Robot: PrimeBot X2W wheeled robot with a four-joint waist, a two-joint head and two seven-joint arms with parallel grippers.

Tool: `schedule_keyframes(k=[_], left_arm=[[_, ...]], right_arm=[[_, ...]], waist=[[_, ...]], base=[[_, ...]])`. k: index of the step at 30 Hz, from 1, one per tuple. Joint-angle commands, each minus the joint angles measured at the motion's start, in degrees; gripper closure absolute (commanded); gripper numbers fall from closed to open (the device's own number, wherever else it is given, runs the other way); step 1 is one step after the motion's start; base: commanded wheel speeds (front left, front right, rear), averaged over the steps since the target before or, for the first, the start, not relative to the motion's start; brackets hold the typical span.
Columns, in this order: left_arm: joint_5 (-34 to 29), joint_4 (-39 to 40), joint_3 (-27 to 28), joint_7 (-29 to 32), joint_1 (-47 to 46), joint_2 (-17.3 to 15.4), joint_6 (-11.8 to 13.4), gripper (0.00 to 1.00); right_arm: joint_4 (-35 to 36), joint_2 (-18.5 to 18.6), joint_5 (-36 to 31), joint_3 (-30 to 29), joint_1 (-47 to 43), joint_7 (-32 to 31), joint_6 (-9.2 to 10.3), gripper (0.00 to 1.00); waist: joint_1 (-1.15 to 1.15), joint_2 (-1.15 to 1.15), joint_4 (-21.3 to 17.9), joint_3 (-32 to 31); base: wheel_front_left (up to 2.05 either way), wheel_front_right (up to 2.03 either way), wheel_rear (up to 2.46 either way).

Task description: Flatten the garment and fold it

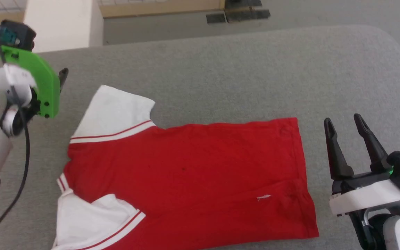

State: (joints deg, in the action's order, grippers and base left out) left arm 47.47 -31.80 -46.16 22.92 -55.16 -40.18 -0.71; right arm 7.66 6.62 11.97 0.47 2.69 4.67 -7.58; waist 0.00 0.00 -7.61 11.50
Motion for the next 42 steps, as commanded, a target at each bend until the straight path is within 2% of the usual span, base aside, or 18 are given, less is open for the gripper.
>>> schedule_keyframes(k=[1,6,13,22,23,31,36,38,42], left_arm=[[0.36,-1.27,-0.63,2.90,-2.17,0.62,-1.12,0.00],[2.22,-4.88,-2.22,14.49,-8.26,2.13,-3.32,0.00],[2.39,-8.26,-4.88,26.52,-14.19,3.04,-4.30,0.00],[1.33,-12.19,-7.16,31.27,-14.86,1.68,-4.51,0.00],[1.63,-12.38,-7.27,31.65,-14.56,1.67,-4.67,1.00],[3.01,-12.64,-7.99,29.62,-12.25,2.16,-5.90,1.00],[3.94,-12.08,-8.19,26.00,-10.50,2.88,-6.38,1.00],[4.27,-11.51,-8.40,24.48,-9.82,3.08,-6.52,1.00],[4.75,-9.66,-9.38,21.98,-8.36,3.23,-6.69,1.00]], right_arm=[[0.36,-0.48,-0.56,0.09,-0.09,0.34,0.09,0.00],[0.07,-1.29,-1.03,0.52,2.04,0.68,0.09,0.00],[-1.91,-1.36,-1.29,2.54,5.49,0.89,0.09,0.00],[-4.53,-1.16,-1.09,4.03,7.73,2.35,0.09,0.00],[-4.75,-1.10,-1.08,4.05,7.79,2.40,0.09,0.00],[-5.15,0.96,-1.76,4.01,8.59,1.58,0.09,0.00],[-4.10,5.21,-2.19,3.82,12.08,-1.34,0.09,0.00],[-4.10,7.67,-1.43,4.96,14.21,-4.31,0.09,0.00],[-5.90,14.20,2.22,10.31,19.85,-14.36,0.09,0.00]], waist=[[0.00,0.00,-4.28,5.54],[0.00,0.00,-6.23,9.67],[0.00,0.00,-8.60,14.64],[0.00,0.00,-10.28,17.34],[0.00,0.00,-10.25,17.32],[0.00,0.00,-8.09,13.62],[0.00,0.00,-5.96,9.42],[0.00,0.00,-5.18,7.89],[0.00,0.00,-3.66,5.45]], base=[[0.00,0.00,0.00],[0.00,0.00,0.00],[0.00,0.00,0.00],[0.00,0.00,0.00],[0.00,0.00,0.00],[0.00,0.00,0.00],[0.00,0.00,0.00],[0.00,0.00,0.00],[0.00,0.00,0.00]])
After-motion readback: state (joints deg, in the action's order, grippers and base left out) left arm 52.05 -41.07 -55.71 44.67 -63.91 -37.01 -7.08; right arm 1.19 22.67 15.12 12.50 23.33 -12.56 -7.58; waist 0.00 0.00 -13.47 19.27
